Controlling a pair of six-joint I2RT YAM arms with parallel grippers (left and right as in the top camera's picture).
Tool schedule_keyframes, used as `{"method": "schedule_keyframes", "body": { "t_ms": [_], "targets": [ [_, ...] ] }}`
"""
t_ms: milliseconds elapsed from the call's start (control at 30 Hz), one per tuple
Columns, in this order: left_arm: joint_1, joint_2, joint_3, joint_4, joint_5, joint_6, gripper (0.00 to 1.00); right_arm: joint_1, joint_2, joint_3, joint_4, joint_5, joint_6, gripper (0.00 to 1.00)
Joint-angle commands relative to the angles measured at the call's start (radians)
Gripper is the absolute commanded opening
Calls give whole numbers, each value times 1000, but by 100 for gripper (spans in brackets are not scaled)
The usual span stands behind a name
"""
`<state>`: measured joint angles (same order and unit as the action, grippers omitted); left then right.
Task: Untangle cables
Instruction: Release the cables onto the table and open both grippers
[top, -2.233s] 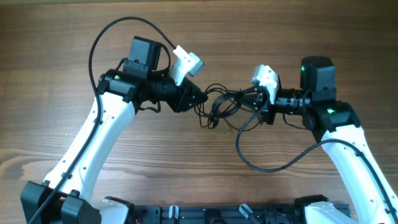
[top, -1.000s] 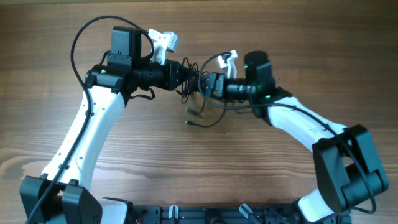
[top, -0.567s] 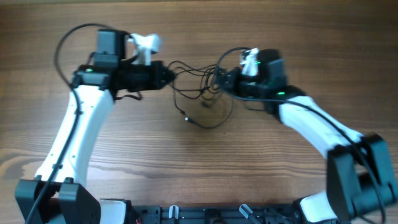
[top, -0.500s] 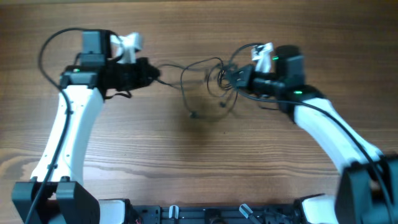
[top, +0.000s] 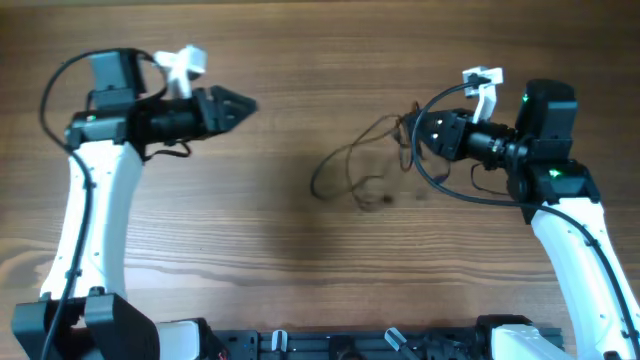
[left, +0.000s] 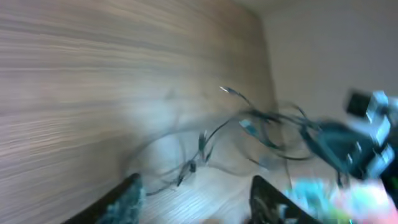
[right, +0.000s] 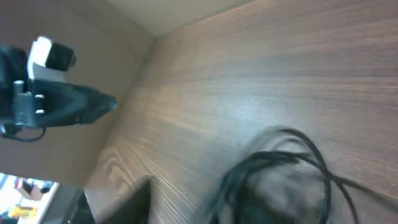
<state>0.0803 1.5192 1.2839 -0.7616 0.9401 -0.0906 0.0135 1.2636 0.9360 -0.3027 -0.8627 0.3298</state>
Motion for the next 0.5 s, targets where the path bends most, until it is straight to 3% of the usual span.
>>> {"method": "schedule_keyframes", "body": {
  "t_ms": [0, 67, 133, 233, 267, 300, 367, 433, 467],
  "targets": [
    [-113, -10, 5, 31, 87, 95, 64, 7, -24, 5, -19, 99, 64, 72],
    [-151, -10, 5, 40, 80, 94, 74, 7, -24, 5, -68, 164, 69, 78],
    [-182, -10, 5, 40, 79, 94, 100, 7, -24, 5, -157, 384, 132, 90],
    [-216, -10, 5, 40, -27, 27, 100, 7, -24, 5, -410, 935, 399, 92],
    [-224, -10, 5, 40, -100, -26, 100, 6, -24, 5, -460, 991, 425, 95],
    [-233, -9, 5, 40, -180, -93, 100, 7, -24, 5, -485, 1006, 429, 99],
    [-246, -2, 5, 46, -270, -188, 100, 7, -24, 5, -435, 888, 270, 99],
    [-258, 4, 5, 61, -272, -206, 100, 7, -23, 5, -337, 639, -13, 90],
    [-272, 5, 5, 71, -272, -206, 100, 7, -21, 5, -285, 414, -181, 78]
  ]
}}
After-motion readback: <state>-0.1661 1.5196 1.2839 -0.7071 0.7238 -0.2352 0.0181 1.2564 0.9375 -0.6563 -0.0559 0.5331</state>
